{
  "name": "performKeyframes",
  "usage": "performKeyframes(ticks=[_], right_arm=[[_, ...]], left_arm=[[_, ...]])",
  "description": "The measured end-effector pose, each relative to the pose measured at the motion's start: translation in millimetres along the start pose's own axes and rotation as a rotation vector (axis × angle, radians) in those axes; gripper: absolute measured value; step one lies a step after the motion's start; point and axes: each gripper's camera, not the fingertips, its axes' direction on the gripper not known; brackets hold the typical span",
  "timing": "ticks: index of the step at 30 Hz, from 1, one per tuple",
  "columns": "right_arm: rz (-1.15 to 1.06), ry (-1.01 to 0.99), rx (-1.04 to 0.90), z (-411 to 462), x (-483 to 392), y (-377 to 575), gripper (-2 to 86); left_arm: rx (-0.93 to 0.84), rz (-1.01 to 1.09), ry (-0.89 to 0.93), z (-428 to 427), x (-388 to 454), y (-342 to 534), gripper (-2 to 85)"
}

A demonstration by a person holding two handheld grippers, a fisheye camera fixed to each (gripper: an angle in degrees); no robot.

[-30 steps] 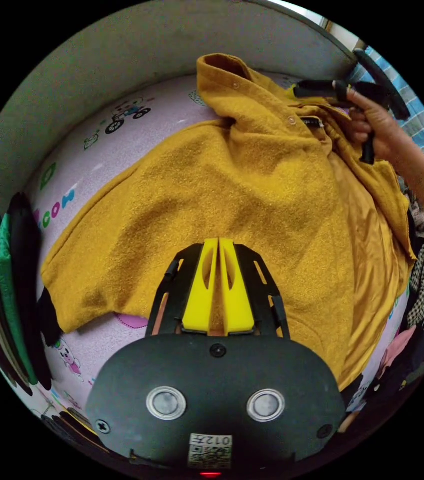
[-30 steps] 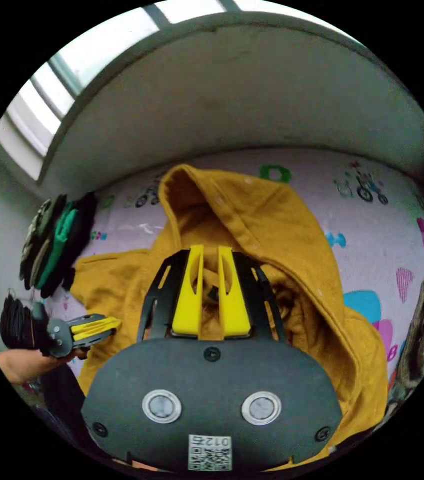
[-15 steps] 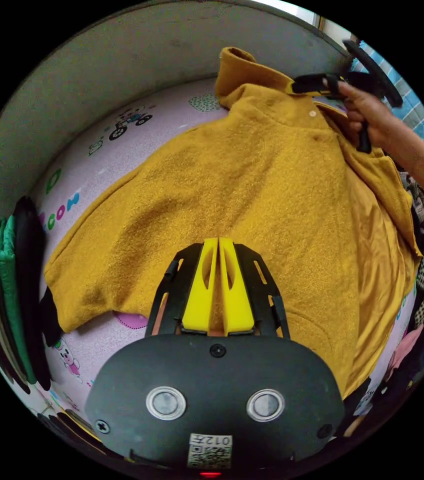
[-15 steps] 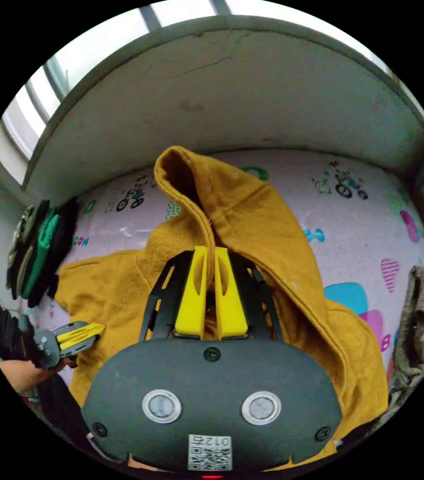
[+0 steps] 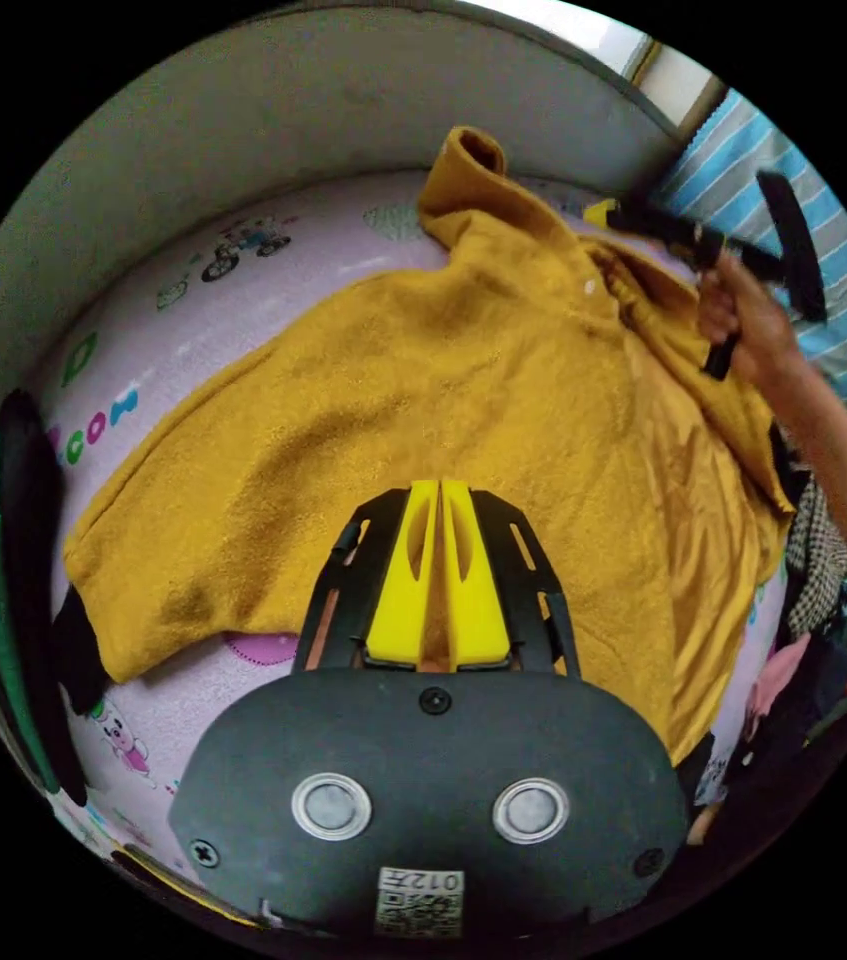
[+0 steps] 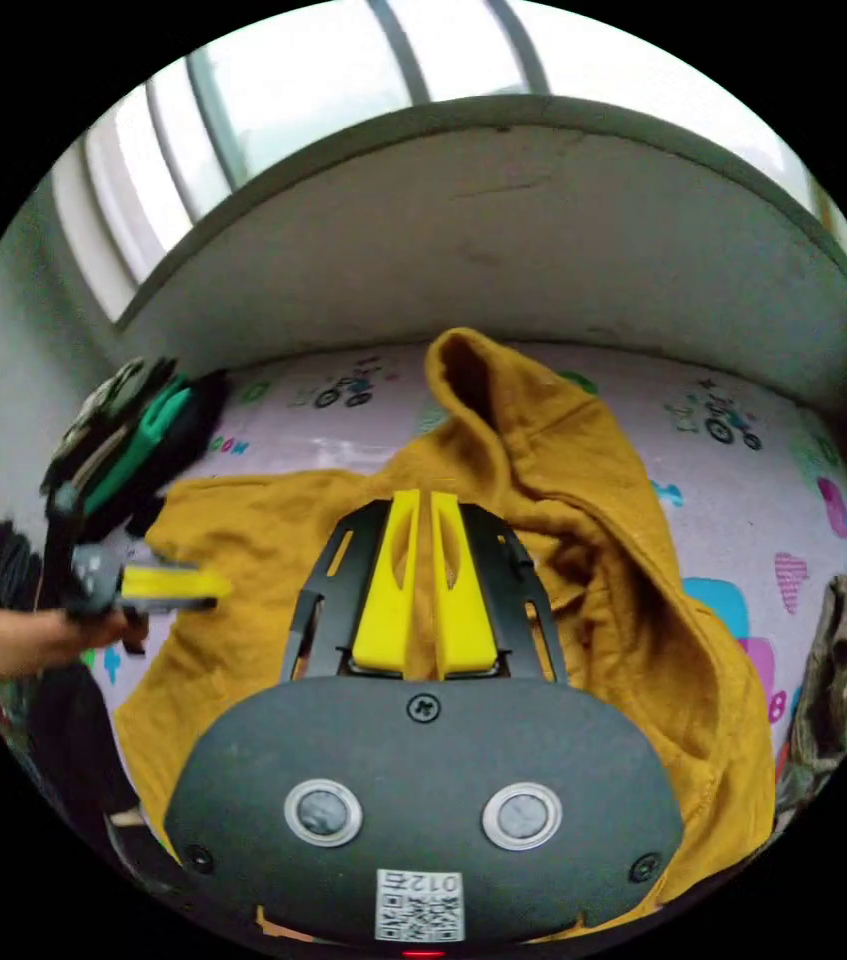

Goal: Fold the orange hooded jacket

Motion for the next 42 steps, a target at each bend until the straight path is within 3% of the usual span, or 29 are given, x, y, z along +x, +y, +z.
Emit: performKeyframes(ticks=[3,5,8,11,12,21,25,27,30,33,38,40,42], right_arm=[[-0.142,-0.052,-0.084,22,-26,22,-0.7],[-0.158,-0.019,-0.173,54,-31,29,-0.8],[-0.117,0.038,-0.269,91,-18,32,-0.9],[-0.124,0.061,-0.306,111,-7,36,-0.9],[-0.12,0.058,-0.297,112,-6,37,-0.9],[-0.143,0.092,-0.209,108,-13,65,-0.9],[-0.322,-0.072,-0.273,82,-55,111,-0.9],[-0.358,-0.102,-0.318,68,-63,142,-0.9],[-0.244,-0.184,-0.386,49,-47,192,-0.9],[-0.064,-0.17,-0.384,37,-17,241,-0.9],[0.163,-0.008,-0.271,-14,29,310,-0.4],[0.201,0.075,-0.233,-40,47,329,0.6],[0.207,0.19,-0.219,-64,65,349,2.7]], left_arm=[[0.144,-0.054,-0.072,-36,-20,-14,0.8],[0.125,-0.095,-0.131,-43,-39,-28,1.7],[-0.029,-0.102,-0.204,-24,-68,-43,4.6],[-0.187,-0.042,-0.391,8,-82,-37,5.4],[-0.123,-0.001,-0.412,5,-82,-31,5.6],[-0.144,0.148,-0.61,3,-59,-35,5.4],[-0.18,0.094,-0.547,-13,-62,-44,3.0],[-0.063,0.034,-0.488,-47,-57,-37,1.1],[0.065,0.048,-0.4,-85,-24,-21,0.3],[0.051,0.108,-0.225,-90,25,-6,0.0],[-0.111,0.247,-0.127,-62,98,11,0.1],[-0.183,0.221,-0.129,-49,106,9,0.3],[-0.137,0.16,-0.126,-58,117,-11,1.2]])
